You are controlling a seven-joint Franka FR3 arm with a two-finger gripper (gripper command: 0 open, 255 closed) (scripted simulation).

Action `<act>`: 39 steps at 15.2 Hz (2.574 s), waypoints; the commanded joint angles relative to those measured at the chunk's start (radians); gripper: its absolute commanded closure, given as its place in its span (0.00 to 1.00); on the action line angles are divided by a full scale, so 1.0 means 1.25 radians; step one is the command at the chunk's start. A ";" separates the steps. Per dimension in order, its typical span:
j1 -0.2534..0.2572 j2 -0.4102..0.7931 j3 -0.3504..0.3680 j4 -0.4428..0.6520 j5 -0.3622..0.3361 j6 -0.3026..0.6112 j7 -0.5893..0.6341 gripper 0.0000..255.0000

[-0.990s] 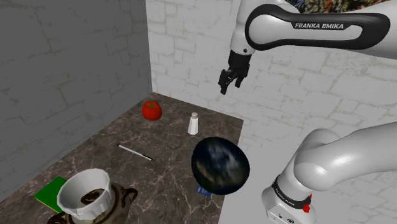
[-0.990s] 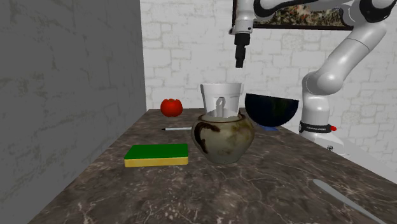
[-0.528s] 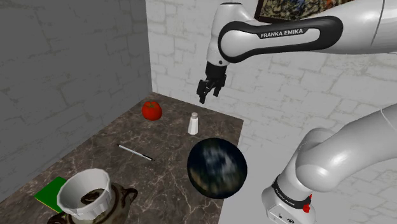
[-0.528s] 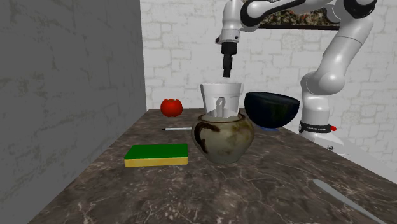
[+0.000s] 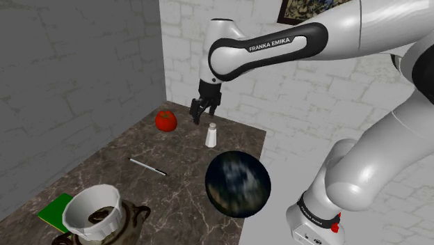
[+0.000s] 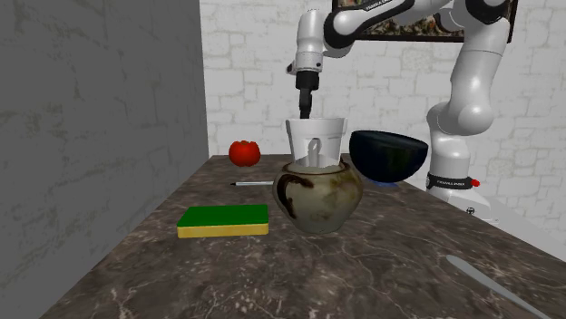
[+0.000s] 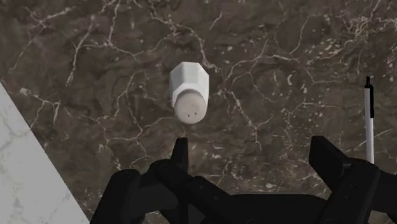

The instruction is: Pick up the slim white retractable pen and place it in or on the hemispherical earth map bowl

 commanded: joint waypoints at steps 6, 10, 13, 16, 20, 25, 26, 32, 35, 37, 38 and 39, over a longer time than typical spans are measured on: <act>0.043 0.166 0.036 0.100 0.050 0.070 -0.026 0.00; 0.066 0.261 0.059 0.173 0.070 0.095 -0.039 0.00; 0.083 0.332 0.076 0.235 0.080 0.107 -0.047 0.00; 0.100 0.404 0.094 0.303 0.086 0.114 -0.053 0.00; 0.119 0.472 0.108 0.365 0.087 0.125 -0.057 0.00; 0.128 0.502 0.110 0.354 0.085 0.167 -0.055 0.00; 0.130 0.508 0.110 0.352 0.085 0.175 -0.055 0.00; 0.131 0.512 0.110 0.351 0.084 0.180 -0.055 0.00; 0.131 0.512 0.110 0.351 0.084 0.180 -0.055 1.00; 0.131 0.512 0.110 0.351 0.084 0.180 -0.055 1.00; 0.131 0.512 0.110 0.351 0.084 0.180 -0.055 1.00; 0.131 0.511 0.110 0.351 0.084 0.180 -0.055 1.00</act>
